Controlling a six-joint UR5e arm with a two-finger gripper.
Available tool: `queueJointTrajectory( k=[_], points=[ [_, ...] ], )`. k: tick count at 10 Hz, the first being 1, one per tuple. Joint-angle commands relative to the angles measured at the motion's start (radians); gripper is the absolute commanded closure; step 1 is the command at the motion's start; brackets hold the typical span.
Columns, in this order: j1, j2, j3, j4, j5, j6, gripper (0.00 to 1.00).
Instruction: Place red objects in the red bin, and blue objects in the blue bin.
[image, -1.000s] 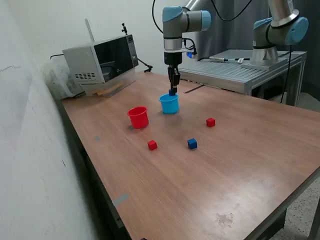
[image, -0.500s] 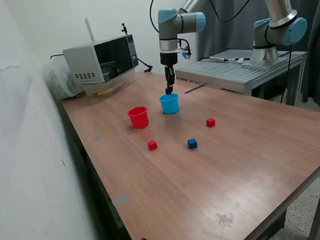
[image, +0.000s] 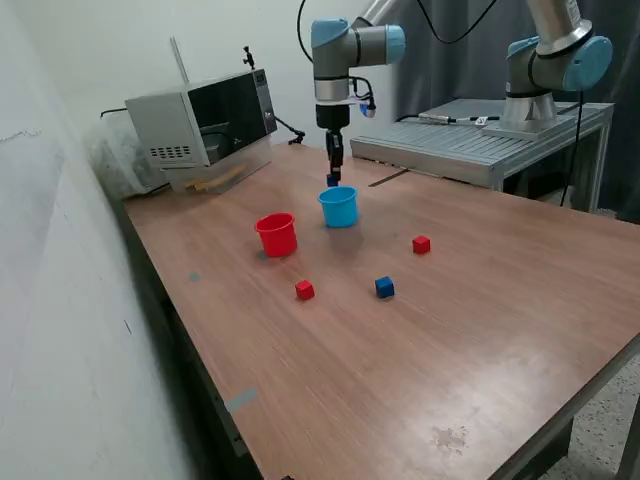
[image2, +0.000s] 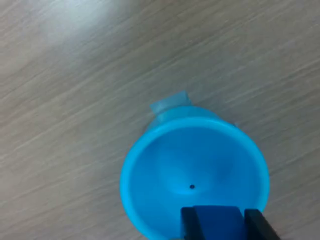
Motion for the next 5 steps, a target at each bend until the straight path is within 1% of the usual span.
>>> queueJointTrajectory(
  k=[1,4,5],
  points=[
    [0.000,-0.004,0.001,0.006,0.000,0.000,0.00],
    [-0.002,-0.007,0.003,0.006,0.000,-0.026,0.00],
    [-0.001,-0.033,0.007,0.007,0.000,-0.029,0.00]
  ],
)
